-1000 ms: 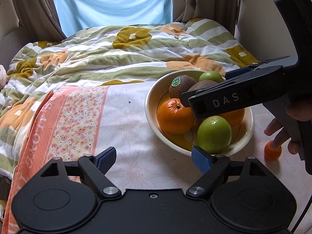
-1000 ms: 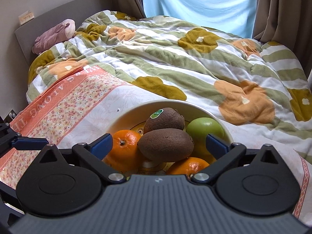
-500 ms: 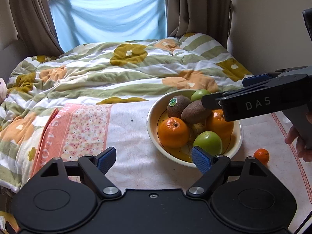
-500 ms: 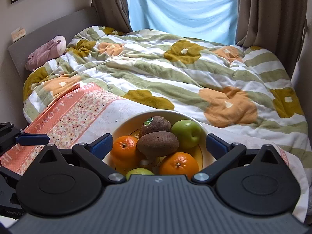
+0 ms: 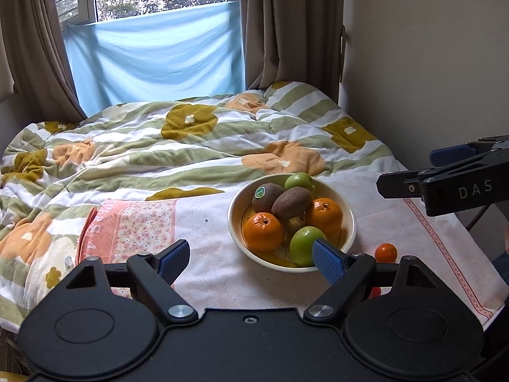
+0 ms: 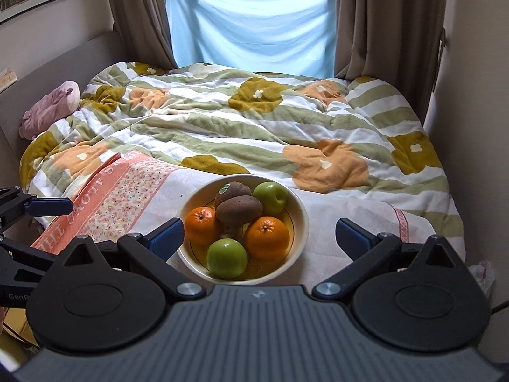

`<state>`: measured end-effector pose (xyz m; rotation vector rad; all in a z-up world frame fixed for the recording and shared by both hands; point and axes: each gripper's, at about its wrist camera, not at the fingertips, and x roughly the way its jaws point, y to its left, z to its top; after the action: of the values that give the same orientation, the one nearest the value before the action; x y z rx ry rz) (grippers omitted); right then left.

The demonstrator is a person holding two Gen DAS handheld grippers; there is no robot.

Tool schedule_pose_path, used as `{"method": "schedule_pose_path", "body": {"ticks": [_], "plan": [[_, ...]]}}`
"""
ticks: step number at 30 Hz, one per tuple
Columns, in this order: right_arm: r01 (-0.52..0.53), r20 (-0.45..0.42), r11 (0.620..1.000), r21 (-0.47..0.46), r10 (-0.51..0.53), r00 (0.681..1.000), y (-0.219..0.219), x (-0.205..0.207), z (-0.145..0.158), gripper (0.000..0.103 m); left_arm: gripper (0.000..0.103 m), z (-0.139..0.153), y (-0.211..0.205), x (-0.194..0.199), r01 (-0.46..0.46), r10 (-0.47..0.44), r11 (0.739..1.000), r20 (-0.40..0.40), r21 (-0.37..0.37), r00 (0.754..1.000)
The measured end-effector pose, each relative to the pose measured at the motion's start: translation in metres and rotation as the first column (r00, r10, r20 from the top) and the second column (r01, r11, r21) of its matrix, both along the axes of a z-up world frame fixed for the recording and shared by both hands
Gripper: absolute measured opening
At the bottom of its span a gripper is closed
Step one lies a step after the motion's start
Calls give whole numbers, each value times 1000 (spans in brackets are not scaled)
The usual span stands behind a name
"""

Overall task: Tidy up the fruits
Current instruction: 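Grasp a small tangerine with the left tool while the right tool grasps a red tomato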

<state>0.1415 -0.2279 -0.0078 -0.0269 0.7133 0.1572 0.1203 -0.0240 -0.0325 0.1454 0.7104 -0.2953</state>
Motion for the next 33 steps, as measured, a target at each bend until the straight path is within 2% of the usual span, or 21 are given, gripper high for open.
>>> {"method": "schedule_pose_path", "body": {"ticks": [6, 9, 18, 26, 33], "plan": [[89, -17, 995, -38, -90, 996, -6, -40, -7, 103, 88, -1, -2, -14, 83, -83, 997, -17, -8, 996], [138, -35, 990, -29, -139, 990, -12, -59, -15, 103, 88, -6, -5, -18, 123, -123, 992, -25, -13, 992], [222, -111, 975, -22, -223, 969, -27, -95, -58, 103, 88, -46, -30, -10, 212, -209, 977, -107, 15, 972], [264, -172, 963, -45, -268, 948, -33, -111, -102, 103, 88, -85, -68, -7, 314, -306, 949, -180, 20, 935], [277, -213, 959, -63, -284, 935, -34, -122, -123, 103, 87, -104, -102, -8, 394, -381, 919, -219, 18, 898]]}}
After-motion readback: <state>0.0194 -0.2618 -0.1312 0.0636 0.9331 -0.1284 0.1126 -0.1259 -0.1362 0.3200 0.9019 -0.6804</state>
